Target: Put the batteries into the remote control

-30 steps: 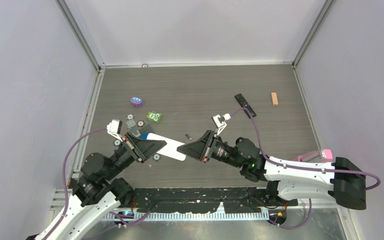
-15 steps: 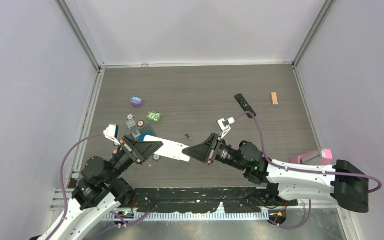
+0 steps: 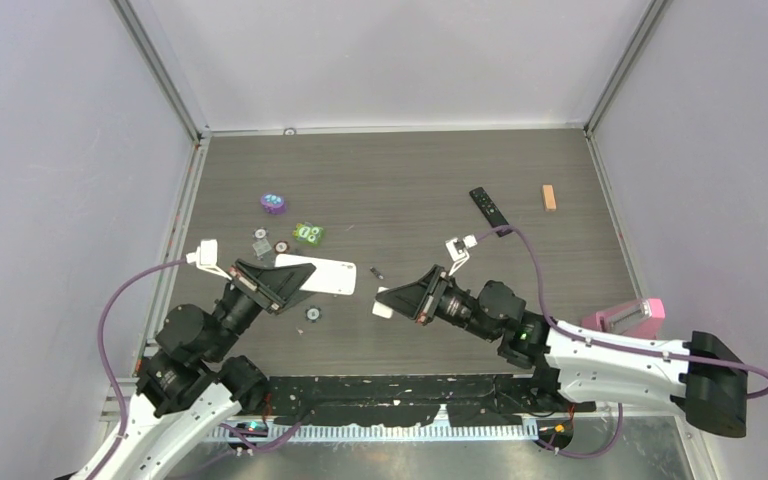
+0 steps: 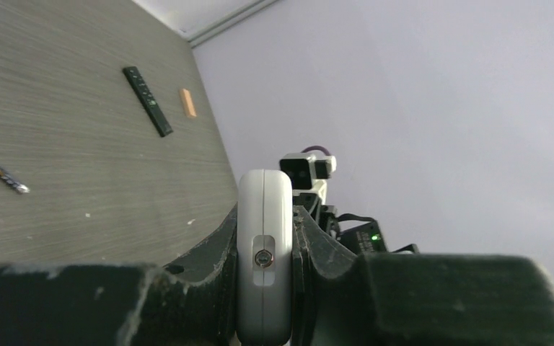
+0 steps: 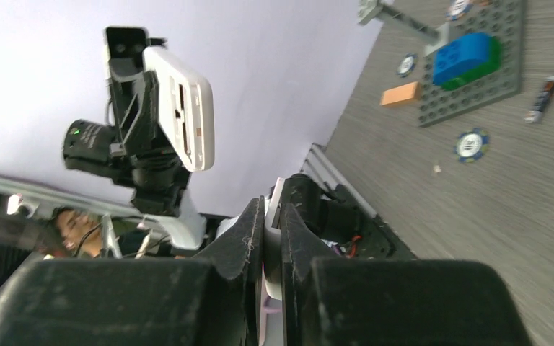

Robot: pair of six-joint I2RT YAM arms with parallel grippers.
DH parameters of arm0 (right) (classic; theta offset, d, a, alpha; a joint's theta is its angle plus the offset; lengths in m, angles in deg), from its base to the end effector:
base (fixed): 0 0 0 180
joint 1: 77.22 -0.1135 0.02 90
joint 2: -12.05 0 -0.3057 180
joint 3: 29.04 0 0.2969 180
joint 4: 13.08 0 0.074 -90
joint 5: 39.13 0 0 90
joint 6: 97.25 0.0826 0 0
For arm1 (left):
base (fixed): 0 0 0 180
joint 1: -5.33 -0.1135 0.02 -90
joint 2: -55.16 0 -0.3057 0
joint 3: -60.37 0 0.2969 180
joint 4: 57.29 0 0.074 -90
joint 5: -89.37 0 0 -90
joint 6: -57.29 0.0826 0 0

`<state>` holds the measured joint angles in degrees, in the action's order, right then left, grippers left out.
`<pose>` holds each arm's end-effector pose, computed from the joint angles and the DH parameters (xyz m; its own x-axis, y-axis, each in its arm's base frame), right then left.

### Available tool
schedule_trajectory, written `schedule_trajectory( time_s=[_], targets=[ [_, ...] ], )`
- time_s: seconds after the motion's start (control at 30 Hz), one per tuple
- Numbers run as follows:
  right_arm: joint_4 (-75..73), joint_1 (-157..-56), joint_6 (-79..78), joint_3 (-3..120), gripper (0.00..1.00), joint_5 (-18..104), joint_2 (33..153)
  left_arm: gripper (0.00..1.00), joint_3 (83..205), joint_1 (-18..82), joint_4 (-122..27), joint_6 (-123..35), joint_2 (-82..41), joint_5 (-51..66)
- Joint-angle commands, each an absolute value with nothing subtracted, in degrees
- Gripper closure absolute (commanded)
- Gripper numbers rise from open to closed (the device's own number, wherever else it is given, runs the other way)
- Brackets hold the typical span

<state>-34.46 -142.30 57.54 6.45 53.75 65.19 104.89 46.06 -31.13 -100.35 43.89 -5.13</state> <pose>0.1199 0.2483 0.2783 -0.7887 0.4470 -0.4221 -0.4016 0.1452 0.9042 0.0979 -0.0758 0.3553 -0.5114 -0.7763 -0.3686 0.3115 0.2322 -0.9214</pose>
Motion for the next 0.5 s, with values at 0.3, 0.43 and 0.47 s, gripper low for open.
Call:
schedule_trajectory(
  time_s=[0.3, 0.43, 0.47],
  targets=[
    [9.6, -129.4, 44.6, 9.1, 0.95, 67.2, 65.7, 1.00, 109.7, 45.9, -24.3, -88.6, 37.0, -0.9],
    [7.6, -124.1, 38.7, 8.2, 0.95, 60.9, 72.7, 1.00, 107.9, 45.9, -26.1, -89.2, 36.3, 3.5],
    [6.7, -123.5, 37.5, 7.8, 0.95, 59.9, 73.6, 1.00, 107.4, 45.9, -26.5, -89.3, 36.2, 4.0]
  ],
)
